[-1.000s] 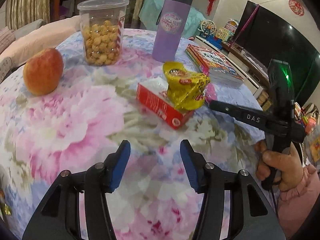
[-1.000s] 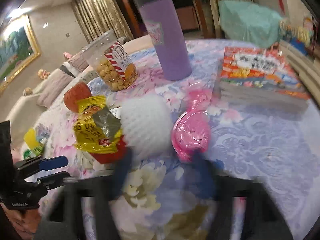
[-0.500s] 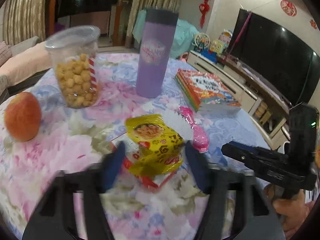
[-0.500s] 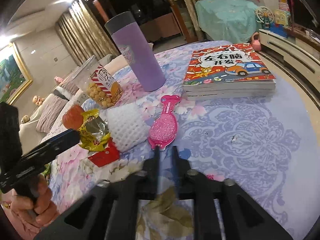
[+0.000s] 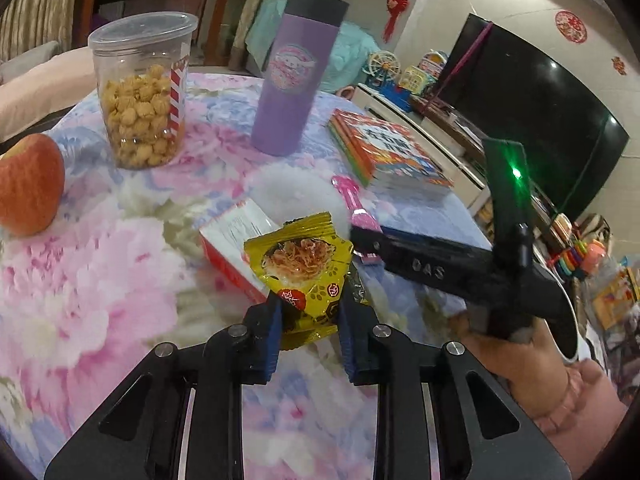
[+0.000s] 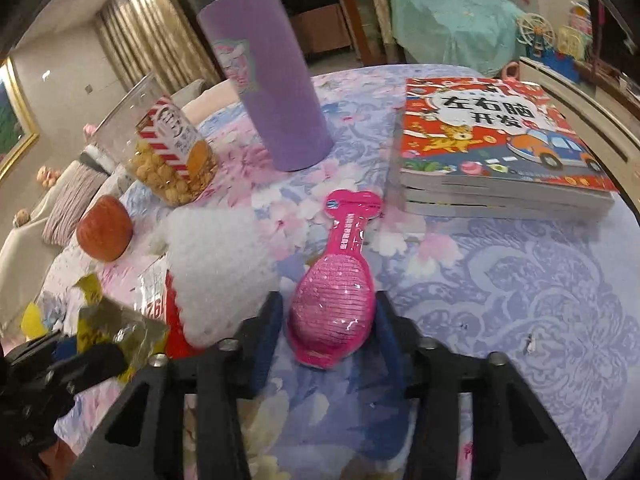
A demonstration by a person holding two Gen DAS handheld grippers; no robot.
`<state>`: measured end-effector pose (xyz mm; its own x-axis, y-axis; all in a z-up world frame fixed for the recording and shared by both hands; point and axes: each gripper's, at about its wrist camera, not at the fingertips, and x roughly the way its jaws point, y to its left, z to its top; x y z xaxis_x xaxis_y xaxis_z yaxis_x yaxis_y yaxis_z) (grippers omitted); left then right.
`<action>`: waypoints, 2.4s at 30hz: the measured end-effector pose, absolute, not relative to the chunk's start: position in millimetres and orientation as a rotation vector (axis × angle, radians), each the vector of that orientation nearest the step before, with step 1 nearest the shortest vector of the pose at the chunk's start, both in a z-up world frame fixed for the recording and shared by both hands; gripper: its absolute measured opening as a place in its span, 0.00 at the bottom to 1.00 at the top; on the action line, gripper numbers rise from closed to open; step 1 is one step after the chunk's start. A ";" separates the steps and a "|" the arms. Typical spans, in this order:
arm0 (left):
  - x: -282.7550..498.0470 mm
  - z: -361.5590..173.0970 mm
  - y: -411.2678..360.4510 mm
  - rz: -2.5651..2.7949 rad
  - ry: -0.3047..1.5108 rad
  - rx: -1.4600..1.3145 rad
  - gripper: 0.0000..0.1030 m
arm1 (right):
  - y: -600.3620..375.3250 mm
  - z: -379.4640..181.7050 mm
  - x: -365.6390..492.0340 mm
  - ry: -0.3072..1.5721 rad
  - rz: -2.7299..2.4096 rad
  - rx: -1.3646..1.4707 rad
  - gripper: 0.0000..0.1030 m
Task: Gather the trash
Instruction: 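Grasp the yellow snack bag with the left tool while the right tool grasps the pink brush package, then carry the yellow snack bag and pink package over the trash bin with both tools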
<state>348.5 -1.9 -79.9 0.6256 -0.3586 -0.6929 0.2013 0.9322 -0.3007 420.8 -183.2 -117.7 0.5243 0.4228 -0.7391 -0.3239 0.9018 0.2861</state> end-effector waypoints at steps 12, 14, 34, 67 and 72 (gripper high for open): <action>291.7 -90.9 -38.6 -0.412 0.897 -0.217 0.22 | -246.6 -94.2 327.8 0.829 0.429 0.219 0.40; 282.8 -90.2 -50.5 -0.427 0.901 -0.205 0.22 | -258.3 -88.7 308.3 0.816 0.420 0.245 0.40; 221.2 -77.8 -156.7 -0.553 0.925 -0.050 0.22 | -351.9 -68.6 165.4 0.733 0.302 0.346 0.40; 225.2 -41.0 -298.3 -0.703 0.842 0.129 0.22 | -488.4 -48.3 147.5 0.630 0.096 0.400 0.40; 230.0 -37.7 -313.9 -0.718 0.833 0.144 0.22 | -501.8 -50.4 148.6 0.630 0.076 0.412 0.40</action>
